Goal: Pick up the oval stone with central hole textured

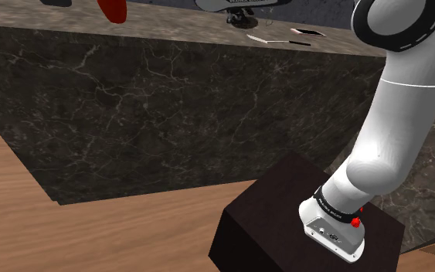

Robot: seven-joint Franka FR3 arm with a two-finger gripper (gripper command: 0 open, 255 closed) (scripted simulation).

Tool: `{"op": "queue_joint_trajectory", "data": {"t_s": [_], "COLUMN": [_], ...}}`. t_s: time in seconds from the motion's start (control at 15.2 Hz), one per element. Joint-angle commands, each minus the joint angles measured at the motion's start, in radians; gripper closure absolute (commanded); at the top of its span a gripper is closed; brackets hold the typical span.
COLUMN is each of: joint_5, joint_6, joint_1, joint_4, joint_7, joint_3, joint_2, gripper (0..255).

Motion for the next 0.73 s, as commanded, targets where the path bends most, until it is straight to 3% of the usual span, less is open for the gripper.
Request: {"op": "queue_joint_trajectory", "data": {"t_s": [0.0, 0.66], "joint_5": [-0.007, -0.046], "joint_6": [-0.015, -0.077], "joint_1": [0.005, 0.029], "joint_4": [0.027, 0.165], "joint_7": [-0.021, -0.115], "joint_3": [0.0, -0.004], "joint_2": [0.002, 0.033], "gripper": [255, 255]}}
